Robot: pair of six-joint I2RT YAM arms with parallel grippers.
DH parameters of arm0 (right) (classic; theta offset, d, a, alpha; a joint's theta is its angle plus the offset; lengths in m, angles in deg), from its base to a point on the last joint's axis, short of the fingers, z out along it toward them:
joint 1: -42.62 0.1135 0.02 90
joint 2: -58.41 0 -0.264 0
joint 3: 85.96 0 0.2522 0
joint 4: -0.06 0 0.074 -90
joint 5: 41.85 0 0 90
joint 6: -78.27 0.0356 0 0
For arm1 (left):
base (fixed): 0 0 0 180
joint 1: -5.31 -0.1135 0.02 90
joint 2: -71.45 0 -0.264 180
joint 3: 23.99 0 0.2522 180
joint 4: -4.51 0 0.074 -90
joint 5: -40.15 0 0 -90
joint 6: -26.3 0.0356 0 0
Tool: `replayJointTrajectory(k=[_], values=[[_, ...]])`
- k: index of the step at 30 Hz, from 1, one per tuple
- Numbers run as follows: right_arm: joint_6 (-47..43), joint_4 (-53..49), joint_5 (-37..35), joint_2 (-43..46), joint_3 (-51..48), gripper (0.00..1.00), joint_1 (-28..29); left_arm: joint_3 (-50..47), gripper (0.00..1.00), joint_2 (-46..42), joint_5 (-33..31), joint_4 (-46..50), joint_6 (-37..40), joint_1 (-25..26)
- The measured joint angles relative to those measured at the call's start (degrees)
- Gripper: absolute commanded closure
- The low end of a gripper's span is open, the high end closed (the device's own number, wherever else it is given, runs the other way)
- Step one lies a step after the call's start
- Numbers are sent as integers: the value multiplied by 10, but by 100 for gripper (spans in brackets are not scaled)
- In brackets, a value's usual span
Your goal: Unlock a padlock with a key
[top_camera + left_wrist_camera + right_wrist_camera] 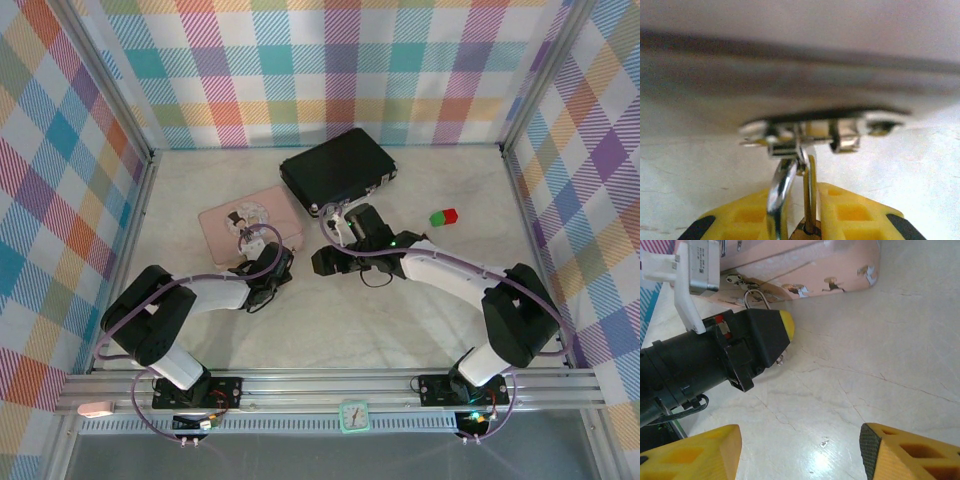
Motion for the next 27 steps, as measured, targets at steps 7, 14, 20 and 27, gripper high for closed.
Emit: replayJointTrajectory(k=[7, 14, 20, 27], values=[[40, 37, 19, -7, -26, 38, 0, -14, 100, -11, 10, -20, -19, 0], [143, 155, 90, -36, -63, 44, 0, -33, 100, -123, 36, -5, -75, 0], [231, 278, 125, -58, -80, 49, 0, -32, 100, -185, 36, -6, -112, 0], [349, 437, 133, -94, -106, 54, 1, -38, 100, -187, 30, -25, -147, 0]])
